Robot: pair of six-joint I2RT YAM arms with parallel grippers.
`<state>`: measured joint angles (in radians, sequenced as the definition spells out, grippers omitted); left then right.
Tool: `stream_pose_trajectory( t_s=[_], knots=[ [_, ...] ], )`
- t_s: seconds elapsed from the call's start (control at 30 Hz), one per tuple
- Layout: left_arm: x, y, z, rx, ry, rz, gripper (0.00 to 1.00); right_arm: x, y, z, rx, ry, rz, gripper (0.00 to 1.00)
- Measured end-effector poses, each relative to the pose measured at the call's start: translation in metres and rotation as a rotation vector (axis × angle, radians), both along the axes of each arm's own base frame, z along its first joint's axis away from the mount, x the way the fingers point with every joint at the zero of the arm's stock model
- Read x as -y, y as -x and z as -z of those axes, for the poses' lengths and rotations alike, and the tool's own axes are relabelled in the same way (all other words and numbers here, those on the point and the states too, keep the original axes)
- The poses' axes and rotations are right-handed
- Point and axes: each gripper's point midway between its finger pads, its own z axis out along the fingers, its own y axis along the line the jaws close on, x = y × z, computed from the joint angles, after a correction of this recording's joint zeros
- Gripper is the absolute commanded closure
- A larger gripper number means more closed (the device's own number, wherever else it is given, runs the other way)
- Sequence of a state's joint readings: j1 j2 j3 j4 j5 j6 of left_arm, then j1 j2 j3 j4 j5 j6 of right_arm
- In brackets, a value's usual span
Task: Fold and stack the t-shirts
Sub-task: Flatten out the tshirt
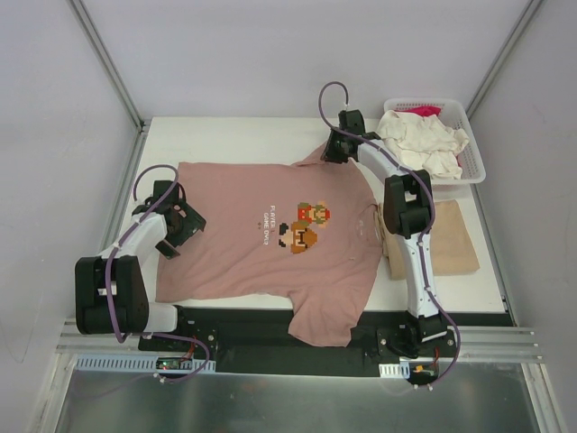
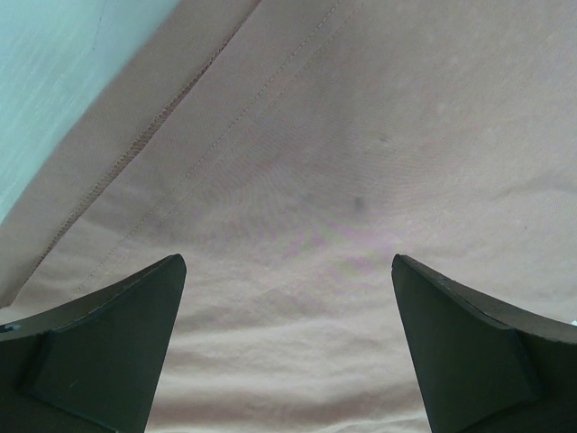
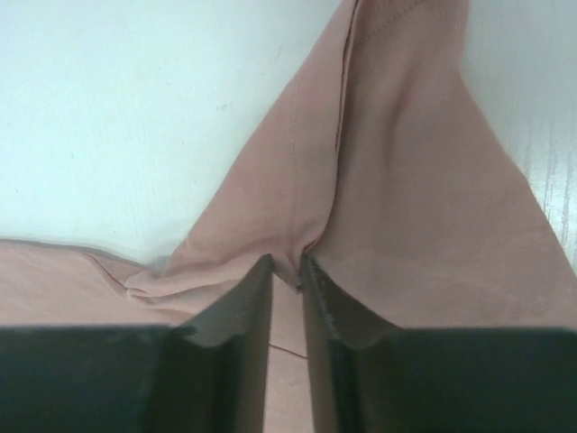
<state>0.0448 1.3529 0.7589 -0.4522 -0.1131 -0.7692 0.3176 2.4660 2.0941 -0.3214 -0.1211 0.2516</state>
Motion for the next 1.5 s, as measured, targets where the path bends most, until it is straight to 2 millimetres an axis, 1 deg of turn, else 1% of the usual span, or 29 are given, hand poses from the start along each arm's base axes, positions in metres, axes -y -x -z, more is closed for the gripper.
stream_pose_trajectory(
  t_s=[0.07, 0.1, 0.23, 0.3, 0.37, 0.43, 0.5, 0.53, 0.57, 0.6, 0.63, 0.73, 0.77, 0.83, 0.87, 0.93, 0.97, 1.03, 1.07, 1.1, 1.13, 1.17, 1.2, 1.27, 1.3, 1.33, 1.4, 1.5],
  knots=[
    [0.0, 0.0, 0.001, -0.003, 0.001, 0.0, 0.01, -0.001, -0.001, 0.0, 0.002, -0.006, -0.001, 0.93],
    [0.0, 0.0, 0.001, -0.003, 0.001, 0.0, 0.01, -0.002, -0.002, 0.0, 0.003, -0.012, -0.003, 0.99],
    [0.0, 0.0, 0.001, -0.003, 0.001, 0.0, 0.01, -0.008, -0.005, 0.003, 0.007, -0.043, -0.01, 0.99],
    [0.0, 0.0, 0.001, -0.002, 0.001, 0.0, 0.01, -0.011, -0.009, 0.001, 0.021, -0.063, -0.007, 0.99],
    [0.0, 0.0, 0.001, -0.003, 0.001, 0.001, 0.01, -0.016, -0.02, -0.006, 0.055, -0.093, 0.009, 0.99],
    [0.0, 0.0, 0.001, -0.003, 0.001, 0.001, 0.01, -0.024, -0.04, -0.021, 0.123, -0.134, 0.037, 0.93],
    [0.0, -0.001, 0.001, -0.005, 0.002, 0.001, 0.01, -0.032, -0.065, -0.041, 0.222, -0.18, 0.079, 0.61],
    [0.0, -0.002, 0.001, -0.007, 0.002, 0.001, 0.01, -0.034, -0.074, -0.047, 0.262, -0.192, 0.11, 0.41],
    [0.001, -0.004, 0.001, -0.008, 0.004, 0.002, 0.01, -0.036, -0.083, -0.055, 0.308, -0.196, 0.142, 0.0],
    [0.001, -0.005, 0.001, -0.009, 0.007, 0.003, 0.01, -0.038, -0.091, -0.062, 0.346, -0.202, 0.168, 0.03],
    [0.001, -0.007, 0.0, -0.007, 0.008, 0.004, 0.01, -0.041, -0.095, -0.067, 0.377, -0.205, 0.185, 0.03],
    [0.004, -0.012, -0.003, 0.003, 0.021, 0.012, 0.01, -0.051, -0.095, -0.072, 0.409, -0.201, 0.186, 0.03],
    [0.004, -0.013, -0.004, 0.007, 0.023, 0.014, 0.01, -0.055, -0.092, -0.072, 0.412, -0.199, 0.169, 0.03],
    [0.007, -0.016, -0.007, 0.017, 0.029, 0.023, 0.01, -0.055, -0.081, -0.066, 0.392, -0.173, 0.14, 0.03],
    [0.008, -0.017, -0.008, 0.022, 0.032, 0.028, 0.01, -0.052, -0.068, -0.059, 0.358, -0.142, 0.118, 0.03],
    [0.011, -0.018, -0.011, 0.03, 0.043, 0.04, 0.01, -0.044, -0.051, -0.059, 0.324, -0.099, 0.079, 0.03],
    [0.012, -0.019, -0.013, 0.038, 0.044, 0.045, 0.01, -0.038, -0.039, -0.061, 0.302, -0.073, 0.058, 0.03],
    [0.016, -0.02, -0.018, 0.058, 0.05, 0.06, 0.01, -0.026, -0.014, -0.073, 0.269, -0.032, 0.027, 0.03],
    [0.019, -0.021, -0.023, 0.073, 0.056, 0.073, 0.01, -0.019, 0.0, -0.083, 0.268, -0.019, 0.014, 0.03],
    [0.02, -0.022, -0.026, 0.084, 0.059, 0.082, 0.01, -0.012, 0.016, -0.094, 0.264, -0.008, 0.005, 0.03],
    [0.022, -0.024, -0.029, 0.094, 0.063, 0.093, 0.01, -0.002, 0.038, -0.106, 0.256, 0.001, -0.005, 0.03],
    [0.024, -0.027, -0.032, 0.105, 0.067, 0.1, 0.01, 0.004, 0.051, -0.115, 0.254, 0.008, -0.008, 0.03],
    [0.026, -0.03, -0.035, 0.117, 0.076, 0.112, 0.01, 0.011, 0.07, -0.128, 0.262, 0.007, -0.013, 0.03],
    [0.027, -0.035, -0.039, 0.13, 0.077, 0.127, 0.01, 0.022, 0.099, -0.14, 0.252, 0.018, -0.02, 0.03],
    [0.027, -0.037, -0.04, 0.134, 0.075, 0.132, 0.01, 0.026, 0.109, -0.142, 0.24, 0.027, -0.025, 0.03],
    [0.027, -0.042, -0.042, 0.135, 0.072, 0.139, 0.01, 0.029, 0.119, -0.139, 0.217, 0.044, -0.031, 0.03],
    [0.026, -0.052, -0.04, 0.13, 0.068, 0.15, 0.01, 0.036, 0.131, -0.125, 0.159, 0.086, -0.035, 0.03],
    [0.026, -0.068, -0.032, 0.101, 0.069, 0.167, 0.01, 0.052, 0.149, -0.081, 0.015, 0.195, -0.034, 0.03]
  ],
)
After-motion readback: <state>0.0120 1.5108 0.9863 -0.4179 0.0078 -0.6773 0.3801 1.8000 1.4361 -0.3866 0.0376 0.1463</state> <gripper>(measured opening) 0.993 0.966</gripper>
